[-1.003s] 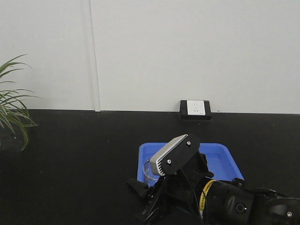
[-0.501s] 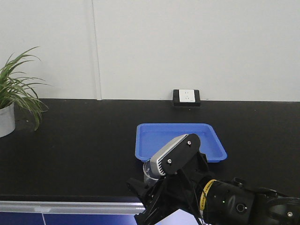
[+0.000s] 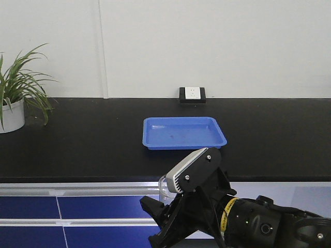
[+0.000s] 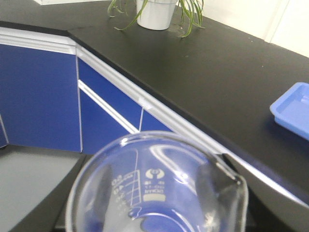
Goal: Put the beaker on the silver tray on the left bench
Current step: 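Drive the base to the bench with the silver tray, holding the beaker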
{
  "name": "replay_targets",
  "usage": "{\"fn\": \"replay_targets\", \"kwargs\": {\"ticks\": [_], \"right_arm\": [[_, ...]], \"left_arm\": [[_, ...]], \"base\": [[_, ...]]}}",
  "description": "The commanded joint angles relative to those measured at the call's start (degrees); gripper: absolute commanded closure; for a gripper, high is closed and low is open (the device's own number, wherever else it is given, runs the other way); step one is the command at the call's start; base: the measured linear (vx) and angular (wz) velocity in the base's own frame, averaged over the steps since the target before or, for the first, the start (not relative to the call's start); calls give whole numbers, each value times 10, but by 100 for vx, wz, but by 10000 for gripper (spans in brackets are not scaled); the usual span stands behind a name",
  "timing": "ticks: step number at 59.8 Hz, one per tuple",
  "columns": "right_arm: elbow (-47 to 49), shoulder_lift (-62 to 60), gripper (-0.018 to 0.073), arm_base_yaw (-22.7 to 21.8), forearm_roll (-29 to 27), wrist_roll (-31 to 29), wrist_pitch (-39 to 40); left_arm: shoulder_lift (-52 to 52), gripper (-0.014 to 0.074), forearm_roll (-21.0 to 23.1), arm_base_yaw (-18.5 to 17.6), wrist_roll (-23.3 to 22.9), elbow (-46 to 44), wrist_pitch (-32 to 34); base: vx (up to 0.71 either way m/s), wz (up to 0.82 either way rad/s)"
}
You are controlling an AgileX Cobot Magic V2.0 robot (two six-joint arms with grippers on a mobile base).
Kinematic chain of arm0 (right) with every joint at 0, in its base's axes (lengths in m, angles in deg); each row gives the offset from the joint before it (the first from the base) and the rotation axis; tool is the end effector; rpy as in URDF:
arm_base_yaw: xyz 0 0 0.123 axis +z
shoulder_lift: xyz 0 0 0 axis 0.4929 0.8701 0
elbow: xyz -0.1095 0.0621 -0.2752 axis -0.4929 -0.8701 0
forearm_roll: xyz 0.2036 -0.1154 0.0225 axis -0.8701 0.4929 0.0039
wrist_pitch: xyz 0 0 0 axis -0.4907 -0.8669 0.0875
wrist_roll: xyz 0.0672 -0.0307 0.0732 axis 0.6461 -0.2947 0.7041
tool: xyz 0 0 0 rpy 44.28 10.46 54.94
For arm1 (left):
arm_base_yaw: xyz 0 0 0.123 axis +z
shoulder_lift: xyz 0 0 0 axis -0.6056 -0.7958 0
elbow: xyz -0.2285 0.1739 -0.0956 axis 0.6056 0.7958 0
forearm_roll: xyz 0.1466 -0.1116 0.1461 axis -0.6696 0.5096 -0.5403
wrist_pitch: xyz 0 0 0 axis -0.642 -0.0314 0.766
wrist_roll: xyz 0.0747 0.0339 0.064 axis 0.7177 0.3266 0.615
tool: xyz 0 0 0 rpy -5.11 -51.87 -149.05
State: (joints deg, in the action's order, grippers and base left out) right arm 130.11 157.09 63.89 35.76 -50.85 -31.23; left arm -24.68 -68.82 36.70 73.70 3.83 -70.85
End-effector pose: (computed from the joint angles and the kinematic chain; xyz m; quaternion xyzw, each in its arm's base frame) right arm 0.2599 0.1975 0.3101 -0.3360 0.7264 0.1951 0.5669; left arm 0.0303 0.0018 0.1662 0.0293 0.8028 0.0285 0.5949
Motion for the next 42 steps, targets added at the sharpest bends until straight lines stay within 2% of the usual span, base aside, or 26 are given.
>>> {"fn": "replay_targets", "kwargs": {"ticks": [1,26,42], "right_arm": [[18,-23,571,-1,-6,0,34],[18,-23,571,-1,-6,0,34],[18,-23,571,-1,-6,0,34]], "left_arm": [[5,595,1,-3,-1,11,45],[5,595,1,-3,-1,11,45],[5,595,1,-3,-1,11,45]], "base": [[-33,-5],[-28,0],[-16,30]]}}
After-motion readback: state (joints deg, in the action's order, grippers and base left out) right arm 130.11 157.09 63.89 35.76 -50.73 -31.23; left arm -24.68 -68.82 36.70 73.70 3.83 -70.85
